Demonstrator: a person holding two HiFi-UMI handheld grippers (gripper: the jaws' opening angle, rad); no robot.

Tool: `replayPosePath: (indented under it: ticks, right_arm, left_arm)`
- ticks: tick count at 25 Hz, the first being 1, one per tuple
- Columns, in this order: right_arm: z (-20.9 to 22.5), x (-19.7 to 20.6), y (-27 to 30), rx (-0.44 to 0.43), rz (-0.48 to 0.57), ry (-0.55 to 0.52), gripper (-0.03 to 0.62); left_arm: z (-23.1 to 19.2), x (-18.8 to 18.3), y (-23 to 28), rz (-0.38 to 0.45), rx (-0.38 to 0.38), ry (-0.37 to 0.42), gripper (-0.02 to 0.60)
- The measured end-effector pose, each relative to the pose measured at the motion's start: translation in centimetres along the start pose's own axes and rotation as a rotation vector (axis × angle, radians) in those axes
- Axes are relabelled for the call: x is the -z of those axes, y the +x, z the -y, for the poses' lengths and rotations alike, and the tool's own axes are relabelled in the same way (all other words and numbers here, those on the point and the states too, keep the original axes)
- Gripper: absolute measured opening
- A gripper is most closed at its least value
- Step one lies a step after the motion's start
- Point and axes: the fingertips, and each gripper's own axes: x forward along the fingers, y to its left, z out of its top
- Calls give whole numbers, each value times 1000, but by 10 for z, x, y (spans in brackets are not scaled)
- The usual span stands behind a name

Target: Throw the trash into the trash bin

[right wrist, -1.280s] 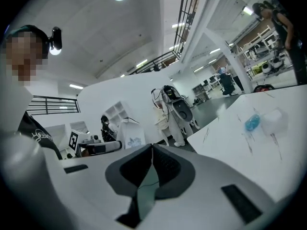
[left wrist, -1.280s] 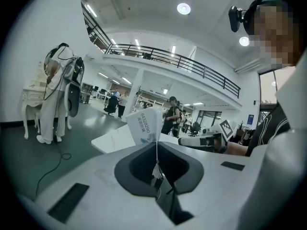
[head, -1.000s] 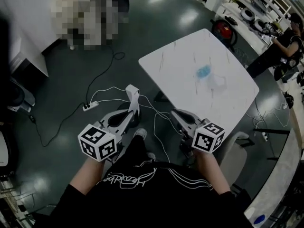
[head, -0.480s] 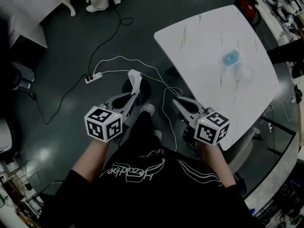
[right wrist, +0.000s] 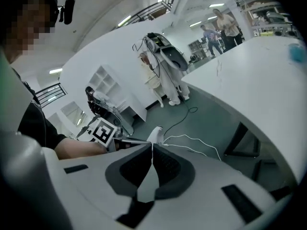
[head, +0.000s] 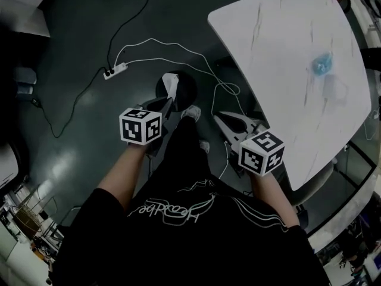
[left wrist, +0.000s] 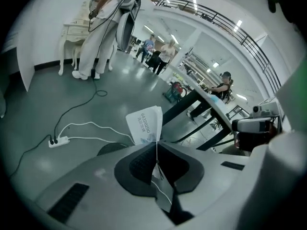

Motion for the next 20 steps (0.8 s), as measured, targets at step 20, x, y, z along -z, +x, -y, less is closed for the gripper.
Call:
replayPosePath:
  ticks: [20]
  right_arm:
    - [93,112,92,52,-275,-9,32]
  left_arm:
    - [-118,133,167,-402,-119,-76,9]
